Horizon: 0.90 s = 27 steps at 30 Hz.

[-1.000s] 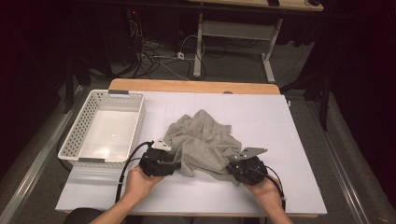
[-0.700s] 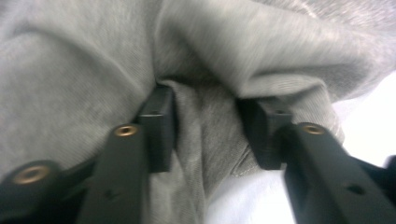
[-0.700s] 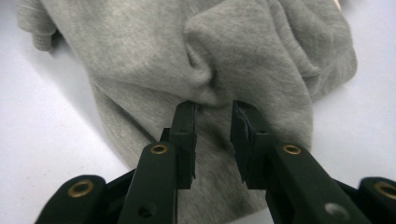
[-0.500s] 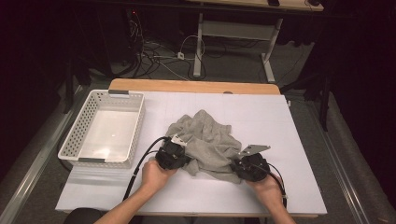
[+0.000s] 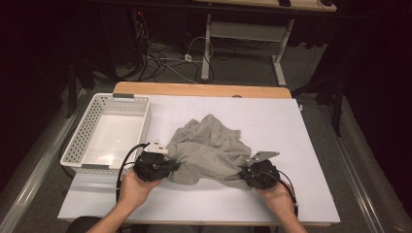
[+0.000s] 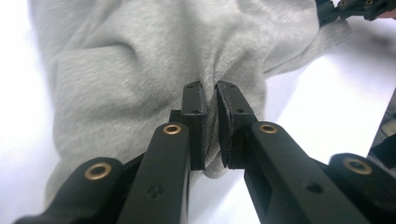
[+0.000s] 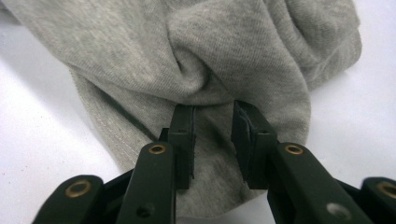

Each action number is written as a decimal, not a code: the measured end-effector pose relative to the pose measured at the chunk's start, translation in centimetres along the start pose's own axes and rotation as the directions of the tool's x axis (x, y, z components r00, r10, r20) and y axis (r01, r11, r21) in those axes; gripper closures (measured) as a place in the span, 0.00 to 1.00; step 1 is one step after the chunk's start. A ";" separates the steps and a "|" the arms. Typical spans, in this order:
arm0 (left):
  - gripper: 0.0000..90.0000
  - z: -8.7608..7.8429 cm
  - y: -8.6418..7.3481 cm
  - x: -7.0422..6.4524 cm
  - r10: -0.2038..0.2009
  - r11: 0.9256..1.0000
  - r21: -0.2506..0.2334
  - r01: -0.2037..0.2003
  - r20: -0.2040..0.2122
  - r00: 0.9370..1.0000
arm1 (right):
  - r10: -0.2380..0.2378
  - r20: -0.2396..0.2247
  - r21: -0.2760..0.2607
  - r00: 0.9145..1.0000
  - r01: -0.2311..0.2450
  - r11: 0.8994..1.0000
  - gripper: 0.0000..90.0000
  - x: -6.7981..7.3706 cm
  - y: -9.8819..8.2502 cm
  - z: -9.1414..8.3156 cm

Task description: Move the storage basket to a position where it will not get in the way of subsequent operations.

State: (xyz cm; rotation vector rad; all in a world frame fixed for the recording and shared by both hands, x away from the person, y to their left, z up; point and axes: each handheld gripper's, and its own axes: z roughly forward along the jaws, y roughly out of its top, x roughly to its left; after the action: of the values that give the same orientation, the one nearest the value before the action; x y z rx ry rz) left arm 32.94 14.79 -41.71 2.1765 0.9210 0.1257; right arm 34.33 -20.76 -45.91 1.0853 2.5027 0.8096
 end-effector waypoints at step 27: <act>0.68 0.5 -2.1 1.4 -0.056 0.997 -0.058 0.054 -0.038 0.998 | -0.071 -0.037 0.025 0.997 0.072 0.997 0.86 2.7 -1.9 -2.2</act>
State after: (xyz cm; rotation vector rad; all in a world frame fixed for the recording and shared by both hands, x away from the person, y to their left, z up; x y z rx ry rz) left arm 32.92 16.34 -43.80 2.1012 0.9872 0.1663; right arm 30.41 -20.60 -45.42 0.9923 2.5729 0.7846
